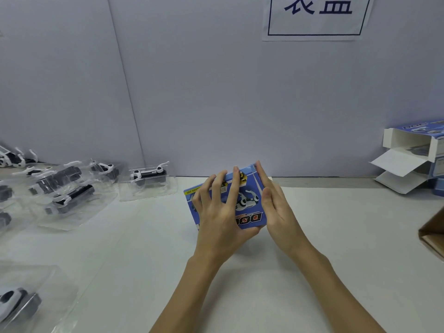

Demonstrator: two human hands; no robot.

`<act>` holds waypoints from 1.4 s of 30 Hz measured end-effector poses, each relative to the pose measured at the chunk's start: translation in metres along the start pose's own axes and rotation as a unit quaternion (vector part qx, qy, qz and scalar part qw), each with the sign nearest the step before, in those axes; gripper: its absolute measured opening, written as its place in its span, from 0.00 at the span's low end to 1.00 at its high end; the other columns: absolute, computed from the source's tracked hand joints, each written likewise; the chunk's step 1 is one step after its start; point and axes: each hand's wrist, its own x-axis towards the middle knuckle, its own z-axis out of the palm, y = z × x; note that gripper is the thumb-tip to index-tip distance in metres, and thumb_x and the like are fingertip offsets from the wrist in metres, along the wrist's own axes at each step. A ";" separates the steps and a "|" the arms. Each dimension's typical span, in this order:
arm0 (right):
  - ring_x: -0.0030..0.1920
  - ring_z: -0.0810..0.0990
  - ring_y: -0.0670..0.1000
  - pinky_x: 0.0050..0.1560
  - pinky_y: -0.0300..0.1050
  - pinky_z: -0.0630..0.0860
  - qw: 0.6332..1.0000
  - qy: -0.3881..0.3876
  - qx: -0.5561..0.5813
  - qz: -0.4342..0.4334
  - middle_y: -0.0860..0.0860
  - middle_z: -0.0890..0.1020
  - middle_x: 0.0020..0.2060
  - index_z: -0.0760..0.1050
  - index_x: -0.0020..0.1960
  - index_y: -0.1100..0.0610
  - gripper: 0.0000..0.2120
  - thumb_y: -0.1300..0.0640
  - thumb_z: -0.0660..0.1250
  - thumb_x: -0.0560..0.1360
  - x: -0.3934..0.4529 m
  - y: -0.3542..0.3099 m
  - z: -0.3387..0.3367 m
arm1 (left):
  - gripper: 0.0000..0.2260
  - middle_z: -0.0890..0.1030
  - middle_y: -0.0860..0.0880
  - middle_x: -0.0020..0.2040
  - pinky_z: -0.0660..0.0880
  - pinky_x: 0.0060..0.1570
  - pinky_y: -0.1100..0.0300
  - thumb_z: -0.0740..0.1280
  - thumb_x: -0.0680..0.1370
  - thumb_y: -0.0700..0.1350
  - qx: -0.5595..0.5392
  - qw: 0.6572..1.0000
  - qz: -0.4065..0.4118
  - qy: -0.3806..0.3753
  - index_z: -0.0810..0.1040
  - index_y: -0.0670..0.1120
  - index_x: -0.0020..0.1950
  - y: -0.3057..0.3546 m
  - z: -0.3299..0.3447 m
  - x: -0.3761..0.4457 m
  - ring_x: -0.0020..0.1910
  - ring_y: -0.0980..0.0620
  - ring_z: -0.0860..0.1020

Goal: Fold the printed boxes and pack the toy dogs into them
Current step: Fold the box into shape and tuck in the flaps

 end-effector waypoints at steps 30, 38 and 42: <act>0.71 0.75 0.47 0.50 0.43 0.84 0.998 -0.021 0.062 -0.004 0.40 0.78 0.67 0.67 0.77 0.39 0.23 0.47 0.58 0.82 -0.005 -0.009 0.002 | 0.51 0.72 0.41 0.69 0.69 0.66 0.42 0.69 0.69 0.75 0.064 0.995 -0.056 0.054 0.66 0.43 0.81 -0.002 -0.010 0.005 0.68 0.43 0.69; 0.71 0.75 0.48 0.49 0.39 0.84 0.998 -0.013 0.006 -0.054 0.36 0.75 0.69 0.64 0.78 0.37 0.27 0.53 0.66 0.82 -0.007 -0.007 0.008 | 0.50 0.73 0.41 0.68 0.68 0.65 0.42 0.66 0.70 0.75 0.058 0.994 -0.055 0.069 0.66 0.43 0.81 -0.002 -0.010 0.005 0.67 0.42 0.69; 0.71 0.76 0.47 0.49 0.39 0.83 0.999 -0.013 -0.008 -0.051 0.38 0.75 0.68 0.65 0.77 0.38 0.26 0.51 0.65 0.81 -0.006 -0.003 0.005 | 0.48 0.72 0.41 0.68 0.68 0.65 0.42 0.63 0.72 0.75 0.052 0.994 -0.051 0.076 0.66 0.43 0.81 -0.002 -0.009 0.005 0.67 0.42 0.69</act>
